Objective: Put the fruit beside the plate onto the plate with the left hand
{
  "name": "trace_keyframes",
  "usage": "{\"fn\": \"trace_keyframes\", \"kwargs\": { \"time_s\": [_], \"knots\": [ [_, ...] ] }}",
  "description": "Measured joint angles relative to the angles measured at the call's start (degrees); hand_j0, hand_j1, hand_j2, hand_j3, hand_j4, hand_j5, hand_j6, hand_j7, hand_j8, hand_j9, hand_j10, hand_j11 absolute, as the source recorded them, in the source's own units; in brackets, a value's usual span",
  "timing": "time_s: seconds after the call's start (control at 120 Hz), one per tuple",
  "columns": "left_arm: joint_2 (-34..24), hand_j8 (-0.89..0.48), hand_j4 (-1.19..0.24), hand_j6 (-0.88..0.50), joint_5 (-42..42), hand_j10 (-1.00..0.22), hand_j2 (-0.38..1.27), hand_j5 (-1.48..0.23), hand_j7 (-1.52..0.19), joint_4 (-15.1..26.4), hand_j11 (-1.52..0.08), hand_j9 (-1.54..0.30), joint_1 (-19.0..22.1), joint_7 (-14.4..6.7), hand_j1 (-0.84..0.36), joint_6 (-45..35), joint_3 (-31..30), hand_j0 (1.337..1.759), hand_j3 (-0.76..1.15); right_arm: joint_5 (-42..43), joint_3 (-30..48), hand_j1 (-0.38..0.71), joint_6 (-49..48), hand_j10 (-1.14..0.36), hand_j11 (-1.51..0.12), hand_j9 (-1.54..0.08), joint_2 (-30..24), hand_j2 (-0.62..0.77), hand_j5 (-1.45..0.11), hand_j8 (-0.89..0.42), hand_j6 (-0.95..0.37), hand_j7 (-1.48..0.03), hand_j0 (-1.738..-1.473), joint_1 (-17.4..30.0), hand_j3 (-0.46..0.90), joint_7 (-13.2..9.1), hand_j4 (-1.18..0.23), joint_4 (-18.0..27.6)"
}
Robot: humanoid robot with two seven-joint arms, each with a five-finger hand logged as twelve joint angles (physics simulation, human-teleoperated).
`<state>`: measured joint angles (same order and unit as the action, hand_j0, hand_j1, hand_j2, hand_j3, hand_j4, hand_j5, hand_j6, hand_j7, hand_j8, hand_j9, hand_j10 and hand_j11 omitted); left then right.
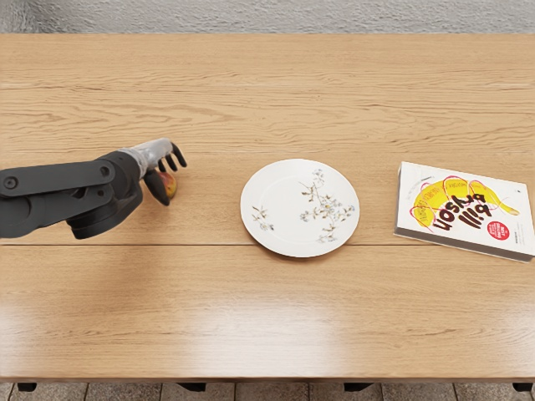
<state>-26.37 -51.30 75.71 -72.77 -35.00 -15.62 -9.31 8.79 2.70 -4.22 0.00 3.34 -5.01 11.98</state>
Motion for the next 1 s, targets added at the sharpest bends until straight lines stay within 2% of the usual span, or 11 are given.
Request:
{"fn": "trace_keyframes", "kwargs": {
  "time_s": [0.217, 0.533, 0.633, 0.708, 0.867, 1.0],
  "knots": [
    [0.0, -0.50, -0.47, -0.47, -0.1, -0.47, 0.10, -0.59, -0.59, -0.8, -0.60, -0.60, 0.0, 0.0, -0.20, 0.1, -0.9, 1.658, 0.00, 0.0, 0.0, -0.33, 0.0, -0.02, -0.02, -0.02, 0.0, 0.00, -0.02, -0.02, -0.02, -0.02, -1.658, 0.0, 0.00, 0.0, -0.02, 0.0],
    [1.4, -0.53, -0.53, -0.49, -0.1, -0.52, 0.13, -0.68, -0.68, -2.6, -0.68, -0.68, 0.7, 0.0, -0.26, 0.1, -2.5, 1.658, 0.00, 0.0, 0.0, -0.33, 0.0, -0.02, -0.02, -0.02, 0.0, 0.00, -0.02, -0.02, -0.02, -0.02, -1.658, 0.0, 0.00, 0.0, -0.02, 0.0],
    [1.4, -0.51, -0.57, -0.49, 0.3, -0.57, 0.18, -0.74, -0.75, -2.6, -0.75, -0.75, 0.7, 0.0, -0.28, 0.1, -2.3, 1.657, 0.00, 0.0, 0.0, -0.33, 0.0, -0.02, -0.02, -0.02, 0.0, 0.00, -0.02, -0.02, -0.02, -0.02, -1.658, 0.0, 0.00, 0.0, -0.02, 0.0],
    [1.5, -0.47, -0.63, -0.46, 0.3, -0.62, 0.11, -0.79, -0.80, -2.7, -0.82, -0.82, 1.2, -0.1, -0.27, 0.1, -1.8, 1.653, 0.00, 0.0, 0.0, -0.33, 0.0, -0.02, -0.02, -0.02, 0.0, 0.00, -0.02, -0.02, -0.02, -0.02, -1.658, 0.0, 0.00, 0.0, -0.02, 0.0],
    [1.3, -0.47, -0.70, -0.48, 1.8, -0.69, 0.28, -0.91, -0.91, -2.7, -0.92, -0.92, 1.2, -0.1, -0.28, 0.1, -0.4, 1.652, 0.00, 0.0, 0.0, -0.33, 0.0, -0.02, -0.02, -0.02, 0.0, 0.00, -0.02, -0.02, -0.02, -0.02, -1.658, 0.0, 0.00, 0.0, -0.02, 0.0],
    [0.7, -0.46, -0.74, -0.47, 8.4, -0.74, 0.40, -1.00, -0.99, -2.7, -0.99, -1.00, 1.1, -0.1, -0.30, 0.4, 3.9, 1.652, 0.00, 0.0, 0.0, -0.33, 0.0, -0.02, -0.02, -0.02, 0.0, 0.00, -0.02, -0.02, -0.02, -0.02, -1.658, 0.0, 0.00, 0.0, -0.02, 0.0]
  ]
}}
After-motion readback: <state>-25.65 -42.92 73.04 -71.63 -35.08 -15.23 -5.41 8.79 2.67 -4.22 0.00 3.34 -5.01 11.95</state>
